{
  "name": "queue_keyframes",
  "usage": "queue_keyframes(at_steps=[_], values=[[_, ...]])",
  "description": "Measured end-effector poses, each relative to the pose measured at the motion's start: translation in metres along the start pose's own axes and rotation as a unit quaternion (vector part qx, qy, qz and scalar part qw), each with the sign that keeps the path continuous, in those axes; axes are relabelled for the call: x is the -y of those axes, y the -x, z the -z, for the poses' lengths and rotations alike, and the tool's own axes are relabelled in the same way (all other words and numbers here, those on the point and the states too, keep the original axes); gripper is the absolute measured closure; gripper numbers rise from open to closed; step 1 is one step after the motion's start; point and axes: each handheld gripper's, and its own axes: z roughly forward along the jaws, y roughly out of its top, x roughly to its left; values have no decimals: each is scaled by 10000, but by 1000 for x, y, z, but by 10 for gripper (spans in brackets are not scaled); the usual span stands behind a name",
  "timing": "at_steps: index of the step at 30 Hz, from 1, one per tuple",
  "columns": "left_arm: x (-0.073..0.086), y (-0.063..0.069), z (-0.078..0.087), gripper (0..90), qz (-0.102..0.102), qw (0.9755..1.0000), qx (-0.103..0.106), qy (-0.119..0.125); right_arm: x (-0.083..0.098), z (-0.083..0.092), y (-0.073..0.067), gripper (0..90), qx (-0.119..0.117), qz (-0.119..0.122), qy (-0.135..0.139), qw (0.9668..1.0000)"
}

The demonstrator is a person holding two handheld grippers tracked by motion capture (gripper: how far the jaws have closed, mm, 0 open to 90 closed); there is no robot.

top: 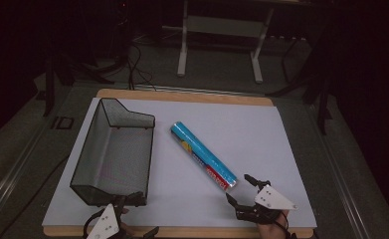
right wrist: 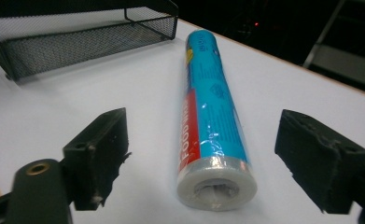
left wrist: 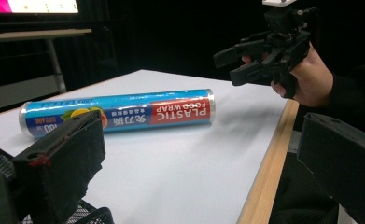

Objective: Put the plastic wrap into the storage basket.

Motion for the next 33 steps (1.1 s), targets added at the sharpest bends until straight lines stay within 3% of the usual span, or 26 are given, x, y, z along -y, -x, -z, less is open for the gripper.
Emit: queue_keyframes(at_steps=[4,11,14,21,26,33], values=[[0,0,1,12,-3,10000,-4,18,-3,-1,-6,141,-120,47,-172,9998],[-1,0,1,12,-6,10000,5,19,-7,-1,-8,127,-167,-22,-139,9998],[-1,0,0,12,-4,10000,26,19,-16,-3,-10,121,-326,25,-245,9992],[0,0,0,12,29,10000,53,15,-37,-7,-7,121,-423,177,-299,9985],[-1,1,-1,12,25,10000,76,19,-53,-19,-1,131,-379,328,-559,9972],[-1,1,1,12,56,9999,102,73,-75,-43,9,134,-434,354,-651,9963]])
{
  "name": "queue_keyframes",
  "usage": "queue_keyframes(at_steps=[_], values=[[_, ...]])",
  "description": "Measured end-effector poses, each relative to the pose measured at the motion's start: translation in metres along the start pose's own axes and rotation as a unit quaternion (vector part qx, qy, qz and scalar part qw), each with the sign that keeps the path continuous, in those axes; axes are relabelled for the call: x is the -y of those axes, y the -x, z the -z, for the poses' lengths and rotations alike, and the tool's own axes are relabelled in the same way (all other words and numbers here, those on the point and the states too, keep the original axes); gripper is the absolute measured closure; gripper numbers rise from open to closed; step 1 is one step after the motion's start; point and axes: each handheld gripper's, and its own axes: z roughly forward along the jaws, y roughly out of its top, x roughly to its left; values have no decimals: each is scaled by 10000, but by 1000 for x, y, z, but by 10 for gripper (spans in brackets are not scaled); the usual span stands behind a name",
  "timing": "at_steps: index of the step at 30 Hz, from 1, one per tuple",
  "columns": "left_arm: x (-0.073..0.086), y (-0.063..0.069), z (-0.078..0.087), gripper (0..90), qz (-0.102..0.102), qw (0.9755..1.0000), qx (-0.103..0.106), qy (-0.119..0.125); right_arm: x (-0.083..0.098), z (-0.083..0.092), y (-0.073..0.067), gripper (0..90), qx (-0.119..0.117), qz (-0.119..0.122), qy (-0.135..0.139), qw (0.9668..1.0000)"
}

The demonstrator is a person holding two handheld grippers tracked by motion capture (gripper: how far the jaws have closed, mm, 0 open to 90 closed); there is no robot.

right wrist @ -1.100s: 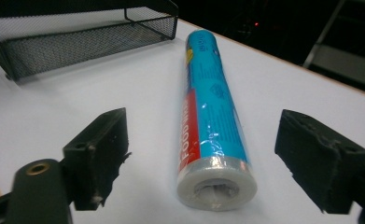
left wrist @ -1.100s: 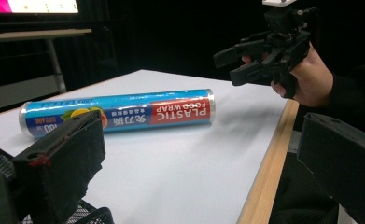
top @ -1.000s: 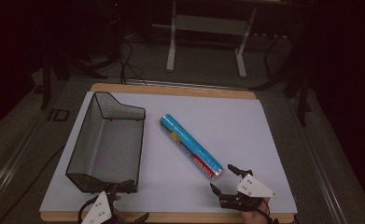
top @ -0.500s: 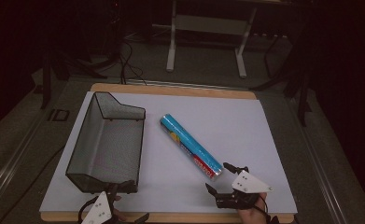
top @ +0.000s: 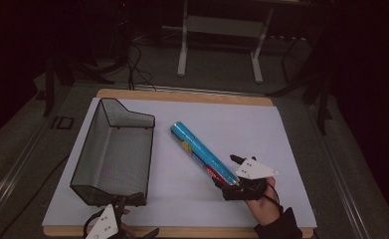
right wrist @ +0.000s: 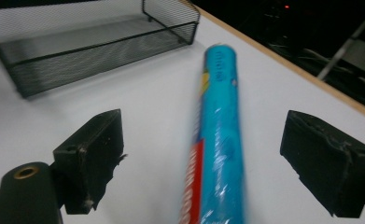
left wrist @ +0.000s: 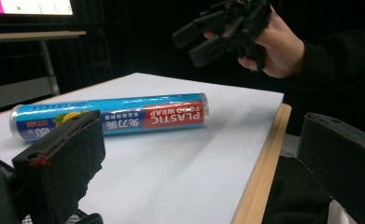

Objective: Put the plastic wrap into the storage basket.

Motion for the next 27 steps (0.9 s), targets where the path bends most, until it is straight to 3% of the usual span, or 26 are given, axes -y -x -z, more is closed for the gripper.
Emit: queue_keyframes(at_steps=[5,14,21,23,27], values=[[0,0,0,12,1,10000,2,-10,-14,-16,10,161,3,-76,-75,9999],[0,0,0,12,-15,10000,7,-37,-33,-44,27,90,-204,-189,-347,9990],[1,0,0,12,8,10000,31,-49,-37,-74,37,86,-431,-575,-782,9943],[1,0,0,12,20,10000,43,-42,-39,-81,38,85,-595,-594,-878,9926],[0,0,0,12,25,10000,45,-20,-41,-93,35,85,-644,-514,-1029,9913]])
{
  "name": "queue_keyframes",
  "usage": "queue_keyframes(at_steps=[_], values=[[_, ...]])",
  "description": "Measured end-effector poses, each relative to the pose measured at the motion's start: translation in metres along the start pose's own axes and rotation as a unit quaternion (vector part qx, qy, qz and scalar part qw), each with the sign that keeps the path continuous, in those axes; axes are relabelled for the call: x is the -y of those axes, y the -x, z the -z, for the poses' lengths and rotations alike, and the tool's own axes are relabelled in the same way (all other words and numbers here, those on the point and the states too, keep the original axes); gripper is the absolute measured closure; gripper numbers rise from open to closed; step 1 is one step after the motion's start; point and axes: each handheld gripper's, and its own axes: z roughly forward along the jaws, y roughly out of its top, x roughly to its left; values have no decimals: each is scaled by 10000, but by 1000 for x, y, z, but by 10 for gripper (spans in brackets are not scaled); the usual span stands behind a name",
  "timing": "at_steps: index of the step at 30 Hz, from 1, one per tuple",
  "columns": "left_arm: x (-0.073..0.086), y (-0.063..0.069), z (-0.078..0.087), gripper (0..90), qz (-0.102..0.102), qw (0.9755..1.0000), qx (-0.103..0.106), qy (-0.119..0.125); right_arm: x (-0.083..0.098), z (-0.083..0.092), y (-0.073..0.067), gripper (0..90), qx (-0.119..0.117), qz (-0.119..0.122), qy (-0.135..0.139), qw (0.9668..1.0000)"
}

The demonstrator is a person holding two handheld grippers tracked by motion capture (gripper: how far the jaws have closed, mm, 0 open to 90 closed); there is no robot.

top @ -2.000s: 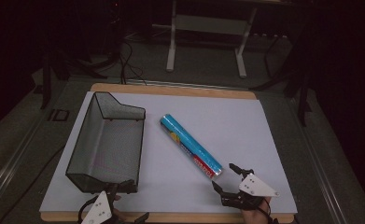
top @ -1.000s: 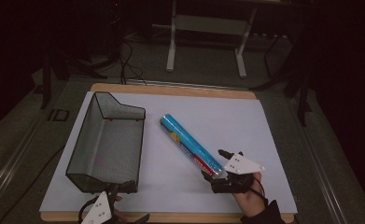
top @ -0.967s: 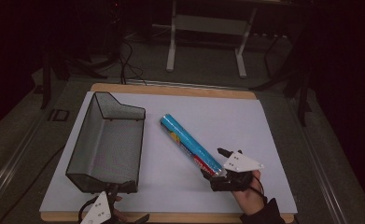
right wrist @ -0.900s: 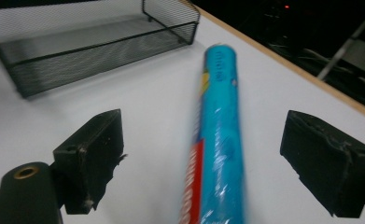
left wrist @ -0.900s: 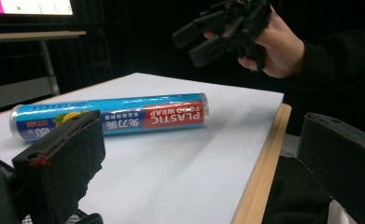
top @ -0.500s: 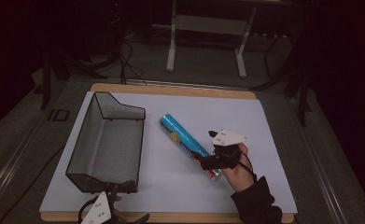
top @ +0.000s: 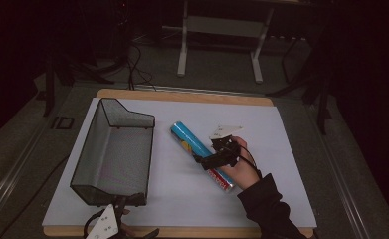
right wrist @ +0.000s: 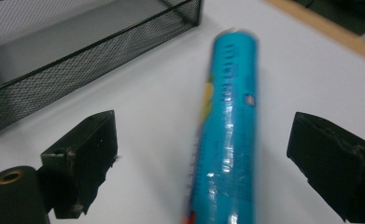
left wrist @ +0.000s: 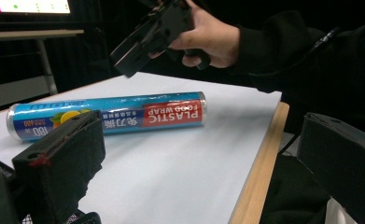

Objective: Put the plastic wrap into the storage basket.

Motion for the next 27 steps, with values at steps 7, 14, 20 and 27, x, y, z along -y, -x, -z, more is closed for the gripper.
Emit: queue_keyframes(at_steps=[7,14,20,27], values=[[0,0,0,12,-10,10000,17,-16,-9,-24,1,90,-344,23,-569,9978],[0,0,1,12,-29,10000,5,1,-15,-48,10,91,-286,-29,-990,9947],[0,1,1,12,-42,10000,6,-12,-14,-68,16,92,-236,-68,-1481,9887],[0,1,1,12,-43,10000,35,-20,-16,-89,26,117,-238,-194,-2289,9730]])
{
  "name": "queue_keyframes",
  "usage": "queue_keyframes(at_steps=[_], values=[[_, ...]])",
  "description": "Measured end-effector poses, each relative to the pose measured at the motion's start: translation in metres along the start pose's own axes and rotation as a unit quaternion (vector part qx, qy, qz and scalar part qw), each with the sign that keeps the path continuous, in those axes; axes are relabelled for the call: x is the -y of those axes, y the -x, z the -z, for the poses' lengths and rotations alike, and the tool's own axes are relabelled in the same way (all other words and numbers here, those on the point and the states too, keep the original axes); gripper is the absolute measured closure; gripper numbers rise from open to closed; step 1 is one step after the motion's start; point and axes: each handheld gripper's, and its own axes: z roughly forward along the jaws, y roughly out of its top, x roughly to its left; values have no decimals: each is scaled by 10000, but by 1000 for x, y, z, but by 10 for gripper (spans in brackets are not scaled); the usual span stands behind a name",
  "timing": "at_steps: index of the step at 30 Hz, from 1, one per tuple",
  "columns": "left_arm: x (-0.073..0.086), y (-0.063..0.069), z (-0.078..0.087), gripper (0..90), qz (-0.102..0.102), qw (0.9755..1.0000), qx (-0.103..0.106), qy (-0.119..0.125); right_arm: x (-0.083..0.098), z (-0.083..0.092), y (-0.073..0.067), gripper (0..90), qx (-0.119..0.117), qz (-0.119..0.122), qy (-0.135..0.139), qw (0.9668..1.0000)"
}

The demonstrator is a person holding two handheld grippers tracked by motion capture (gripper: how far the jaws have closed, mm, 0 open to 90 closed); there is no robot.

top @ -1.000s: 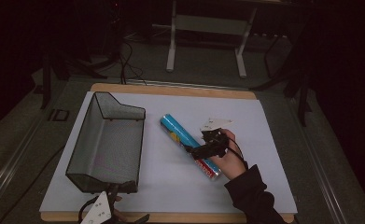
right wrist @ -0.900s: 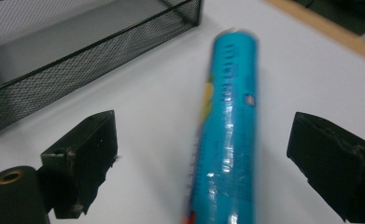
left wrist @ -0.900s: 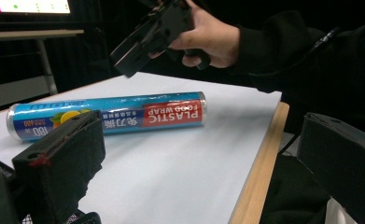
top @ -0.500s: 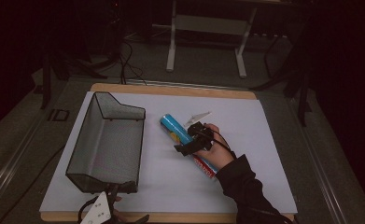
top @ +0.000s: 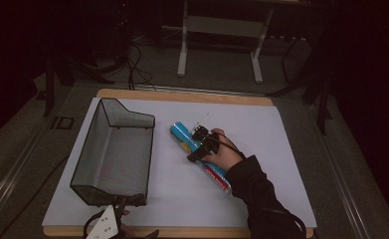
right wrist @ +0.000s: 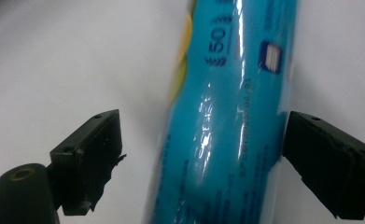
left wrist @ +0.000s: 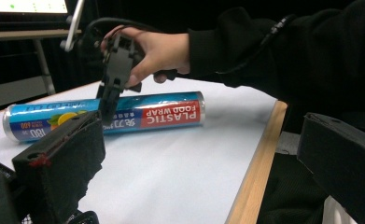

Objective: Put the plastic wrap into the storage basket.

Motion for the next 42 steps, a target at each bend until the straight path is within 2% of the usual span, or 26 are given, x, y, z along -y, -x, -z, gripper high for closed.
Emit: queue_keyframes(at_steps=[1,4,6,12,17,21,25,30,38,42], values=[[0,0,0,12,4,10000,1,3,-2,-3,1,132,19,37,-153,9999],[0,0,1,12,20,10000,-8,18,-6,-10,4,154,-30,-65,-530,9986],[0,0,1,12,10,10000,-6,14,-9,-14,4,163,66,-25,-745,9972],[0,0,0,12,-2,10000,1,13,-20,-20,3,208,207,-73,-1150,9931],[0,0,1,12,-4,10000,-1,24,-25,-28,4,260,281,-190,-1563,9871],[0,1,1,12,-5,10000,6,17,-25,-28,2,285,306,-218,-1541,9873],[0,0,1,12,-2,10000,1,8,-21,-25,5,295,184,-326,-1360,9900],[0,0,1,12,-14,10000,-7,14,-20,-22,4,302,187,-276,-1268,9914],[0,1,1,12,-30,10000,-6,10,-23,0,1,309,270,-255,-916,9951],[0,1,1,12,-25,10000,-11,19,-25,16,2,311,324,-285,-619,9971]])
